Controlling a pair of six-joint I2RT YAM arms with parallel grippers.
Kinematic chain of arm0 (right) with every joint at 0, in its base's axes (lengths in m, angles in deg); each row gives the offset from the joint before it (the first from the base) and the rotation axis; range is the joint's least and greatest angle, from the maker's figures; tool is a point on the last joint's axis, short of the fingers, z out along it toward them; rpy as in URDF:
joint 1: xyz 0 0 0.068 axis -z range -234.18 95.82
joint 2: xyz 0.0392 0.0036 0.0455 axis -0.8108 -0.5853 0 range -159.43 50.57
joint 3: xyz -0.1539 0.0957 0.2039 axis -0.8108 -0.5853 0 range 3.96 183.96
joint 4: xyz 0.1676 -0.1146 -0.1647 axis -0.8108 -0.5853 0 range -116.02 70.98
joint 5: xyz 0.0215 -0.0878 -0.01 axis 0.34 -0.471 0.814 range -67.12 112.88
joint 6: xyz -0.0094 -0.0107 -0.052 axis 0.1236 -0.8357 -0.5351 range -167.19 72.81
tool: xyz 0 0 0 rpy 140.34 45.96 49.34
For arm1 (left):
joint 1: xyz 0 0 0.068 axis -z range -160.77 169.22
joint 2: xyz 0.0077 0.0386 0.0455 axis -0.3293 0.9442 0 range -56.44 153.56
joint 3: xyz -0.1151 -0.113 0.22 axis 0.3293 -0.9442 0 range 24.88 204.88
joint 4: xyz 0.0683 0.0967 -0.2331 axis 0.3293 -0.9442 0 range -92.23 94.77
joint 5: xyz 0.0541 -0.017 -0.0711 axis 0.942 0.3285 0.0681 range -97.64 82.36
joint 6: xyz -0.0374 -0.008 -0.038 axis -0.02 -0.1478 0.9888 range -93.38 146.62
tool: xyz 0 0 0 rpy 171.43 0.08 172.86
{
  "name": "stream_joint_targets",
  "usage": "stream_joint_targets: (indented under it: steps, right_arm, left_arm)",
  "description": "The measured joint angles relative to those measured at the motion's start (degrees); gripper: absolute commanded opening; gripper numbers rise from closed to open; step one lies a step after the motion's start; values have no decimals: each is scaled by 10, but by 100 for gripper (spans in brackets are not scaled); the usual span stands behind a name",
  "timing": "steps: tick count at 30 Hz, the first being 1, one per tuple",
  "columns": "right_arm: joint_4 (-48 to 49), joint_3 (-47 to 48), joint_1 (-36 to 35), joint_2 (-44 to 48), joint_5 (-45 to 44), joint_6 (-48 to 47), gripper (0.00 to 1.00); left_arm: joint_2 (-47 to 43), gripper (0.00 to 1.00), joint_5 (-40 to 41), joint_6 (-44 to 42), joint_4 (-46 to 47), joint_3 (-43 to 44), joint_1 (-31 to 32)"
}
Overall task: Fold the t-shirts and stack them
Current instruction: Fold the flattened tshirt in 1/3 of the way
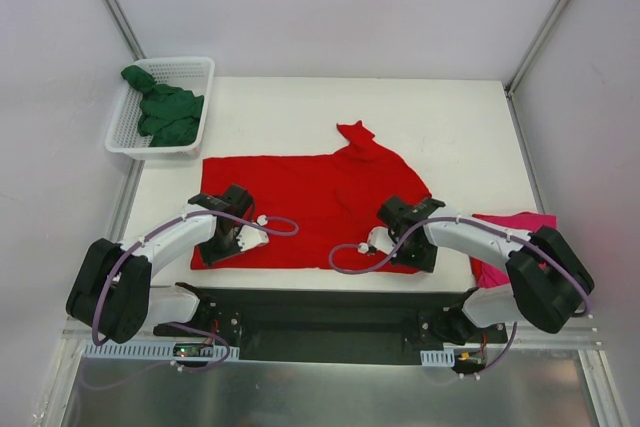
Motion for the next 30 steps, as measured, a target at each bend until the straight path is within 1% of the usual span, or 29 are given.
stream_joint_targets:
  steps: [1,9,18,30]
  right_arm:
    - [0,-1,0,-2,0,0,6]
    - [1,-8,0,-7,0,-6,1]
    - [-22,-8,0,-16,5,-17,1]
    - [-48,-6,0,-30,17,-28,1]
  left_arm:
    - [0,0,0,0,0,0,0]
    - [-1,0,0,-7,-3,-10,0]
    - [-10,0,-1,-33,-11,-10,0]
    - [-13,0,-31,-80,-64,1,0]
